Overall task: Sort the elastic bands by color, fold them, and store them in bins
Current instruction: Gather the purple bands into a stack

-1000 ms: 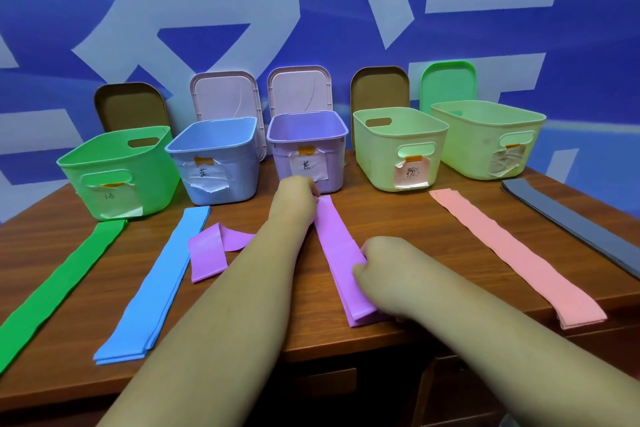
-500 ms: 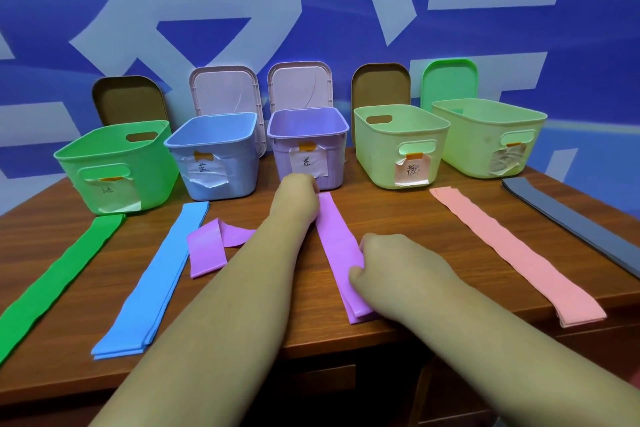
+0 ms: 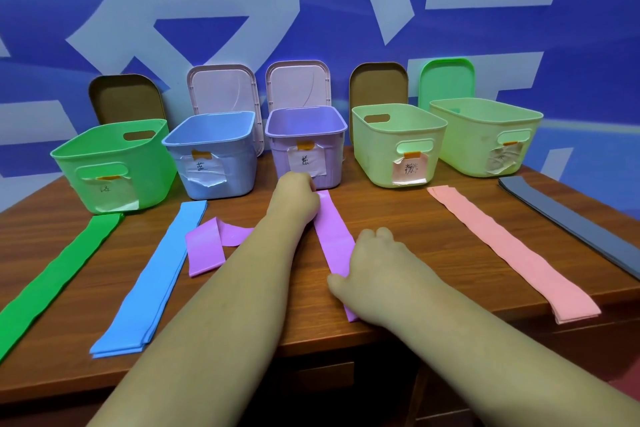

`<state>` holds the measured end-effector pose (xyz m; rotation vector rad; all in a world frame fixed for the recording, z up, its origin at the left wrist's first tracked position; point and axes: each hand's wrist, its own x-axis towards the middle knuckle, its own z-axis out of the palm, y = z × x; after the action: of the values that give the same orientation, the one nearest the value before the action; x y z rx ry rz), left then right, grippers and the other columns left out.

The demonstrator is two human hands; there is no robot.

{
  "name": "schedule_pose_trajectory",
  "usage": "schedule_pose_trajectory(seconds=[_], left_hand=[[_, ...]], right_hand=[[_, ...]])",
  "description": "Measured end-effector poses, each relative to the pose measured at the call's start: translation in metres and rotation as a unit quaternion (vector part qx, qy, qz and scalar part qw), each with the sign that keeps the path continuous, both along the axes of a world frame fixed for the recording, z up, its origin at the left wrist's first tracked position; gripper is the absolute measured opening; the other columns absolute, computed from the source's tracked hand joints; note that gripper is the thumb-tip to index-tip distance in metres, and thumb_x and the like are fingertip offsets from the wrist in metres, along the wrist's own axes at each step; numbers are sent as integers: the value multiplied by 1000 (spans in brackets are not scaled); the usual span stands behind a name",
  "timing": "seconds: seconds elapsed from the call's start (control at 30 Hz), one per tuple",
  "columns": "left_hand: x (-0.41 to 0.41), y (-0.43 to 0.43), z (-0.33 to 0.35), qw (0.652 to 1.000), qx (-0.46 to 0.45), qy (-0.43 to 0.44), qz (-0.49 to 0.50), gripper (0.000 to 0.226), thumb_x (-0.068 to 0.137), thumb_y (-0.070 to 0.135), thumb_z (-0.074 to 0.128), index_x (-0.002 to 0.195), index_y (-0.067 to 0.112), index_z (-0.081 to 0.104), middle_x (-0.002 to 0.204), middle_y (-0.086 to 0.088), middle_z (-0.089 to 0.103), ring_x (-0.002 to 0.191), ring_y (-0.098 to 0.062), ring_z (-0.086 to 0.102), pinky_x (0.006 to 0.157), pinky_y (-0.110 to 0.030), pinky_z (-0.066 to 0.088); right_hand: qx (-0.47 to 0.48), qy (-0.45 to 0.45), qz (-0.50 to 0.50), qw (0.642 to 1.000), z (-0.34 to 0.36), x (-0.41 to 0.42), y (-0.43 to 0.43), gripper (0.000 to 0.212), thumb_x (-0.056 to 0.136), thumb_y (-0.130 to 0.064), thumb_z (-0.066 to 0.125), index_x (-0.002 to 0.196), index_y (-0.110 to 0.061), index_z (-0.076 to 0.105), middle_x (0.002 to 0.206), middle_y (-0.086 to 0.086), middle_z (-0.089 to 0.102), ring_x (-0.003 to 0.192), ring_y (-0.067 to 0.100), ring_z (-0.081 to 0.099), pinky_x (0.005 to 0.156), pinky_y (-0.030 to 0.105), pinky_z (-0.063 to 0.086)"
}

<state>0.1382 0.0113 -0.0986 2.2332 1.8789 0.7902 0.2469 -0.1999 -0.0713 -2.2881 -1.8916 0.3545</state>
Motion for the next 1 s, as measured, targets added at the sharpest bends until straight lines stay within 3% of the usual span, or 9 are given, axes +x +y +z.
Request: schedule_pose_trajectory(seconds=[0.4, 0.77, 0.93, 1.0], left_hand=[[-3, -17, 2, 999, 5, -32, -9, 27, 92, 7, 57, 113, 8, 74, 116, -12, 67, 106, -29, 62, 77, -31, 44], [-5, -24, 4, 999, -2, -35, -15, 29, 95, 10, 56, 118, 6, 72, 123, -15, 64, 111, -31, 61, 80, -31, 45], [-5, -33, 20, 997, 14, -76, -3, 27, 97, 12, 56, 117, 4, 73, 121, -16, 65, 109, -31, 61, 80, -29, 41], [-7, -39, 37, 995, 25, -99, -7, 24, 97, 10, 56, 110, 3, 75, 109, -12, 69, 104, -29, 62, 79, -29, 41]], right_hand=[[-4, 7, -32, 999, 2, -5, -1, 65, 93, -52, 57, 139, -8, 44, 137, 11, 43, 127, 34, 52, 92, 42, 46], [0, -6, -38, 999, 0, -10, -5, 68, 91, -53, 60, 140, -9, 44, 135, 10, 44, 126, 34, 51, 94, 43, 46], [-6, -19, -30, 999, 4, -12, -3, 72, 91, -57, 59, 141, -9, 42, 137, 10, 44, 128, 34, 49, 97, 44, 46], [5, -33, -16, 999, 11, -12, -2, 74, 92, -61, 57, 143, -10, 42, 140, 12, 44, 131, 35, 47, 102, 45, 45]])
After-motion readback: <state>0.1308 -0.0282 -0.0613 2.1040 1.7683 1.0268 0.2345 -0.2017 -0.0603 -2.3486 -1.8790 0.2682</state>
